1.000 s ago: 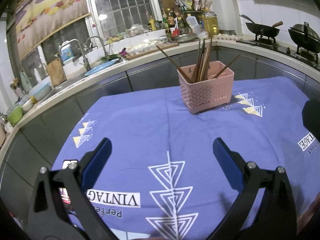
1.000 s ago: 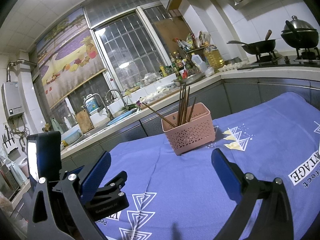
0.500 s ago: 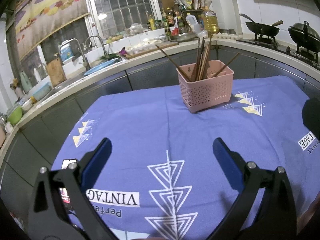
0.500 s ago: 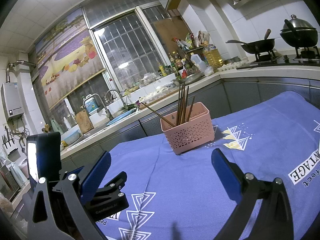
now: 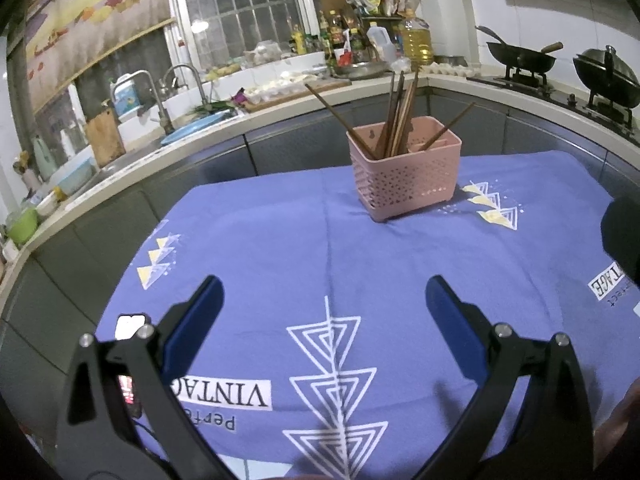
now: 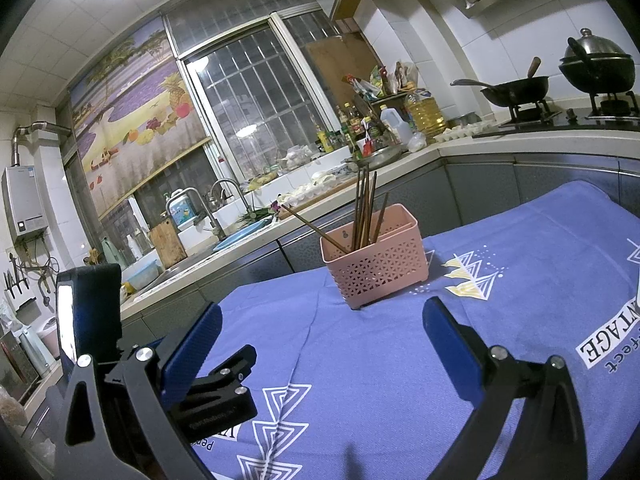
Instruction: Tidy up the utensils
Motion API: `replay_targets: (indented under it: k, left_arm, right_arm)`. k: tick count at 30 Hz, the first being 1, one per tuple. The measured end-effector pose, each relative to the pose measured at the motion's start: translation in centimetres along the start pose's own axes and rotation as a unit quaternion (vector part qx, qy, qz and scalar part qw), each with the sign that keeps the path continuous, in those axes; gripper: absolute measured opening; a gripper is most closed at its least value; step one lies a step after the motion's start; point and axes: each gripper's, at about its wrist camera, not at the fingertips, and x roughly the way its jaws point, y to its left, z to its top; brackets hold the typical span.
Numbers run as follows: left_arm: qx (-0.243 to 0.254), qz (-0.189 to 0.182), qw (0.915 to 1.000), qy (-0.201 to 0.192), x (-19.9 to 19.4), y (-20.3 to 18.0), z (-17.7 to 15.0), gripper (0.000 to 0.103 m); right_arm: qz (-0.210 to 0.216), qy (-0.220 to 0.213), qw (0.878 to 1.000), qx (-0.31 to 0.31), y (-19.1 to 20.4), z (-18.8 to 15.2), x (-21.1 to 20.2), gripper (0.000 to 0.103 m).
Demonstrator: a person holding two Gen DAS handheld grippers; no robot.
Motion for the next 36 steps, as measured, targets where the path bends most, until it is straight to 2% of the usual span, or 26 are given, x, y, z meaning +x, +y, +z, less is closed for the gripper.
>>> replay_targets:
  k: [11,22,36]
  left_arm:
    - [-0.011,-0.007,0.9999,-0.001,0.0,1.8,0.6,0.097]
    - [-0.017,-0.005,0.9998,-0.003,0.1,2.0,3.0,0.097]
    - [-0.014,-0.003,0.9999,-0.002,0.0,1.8,3.3,0.097]
  right_arm:
    - [-0.008,0.004,1.000,-0.005,-0.4,-0.4,0.6,0.099]
    - [-0.006,0.006,1.000,-0.011,0.7,-0.7,0.7,0.099]
    - [-0.006,0.006,1.000,-0.009,1.4,-0.8,0.5,0.099]
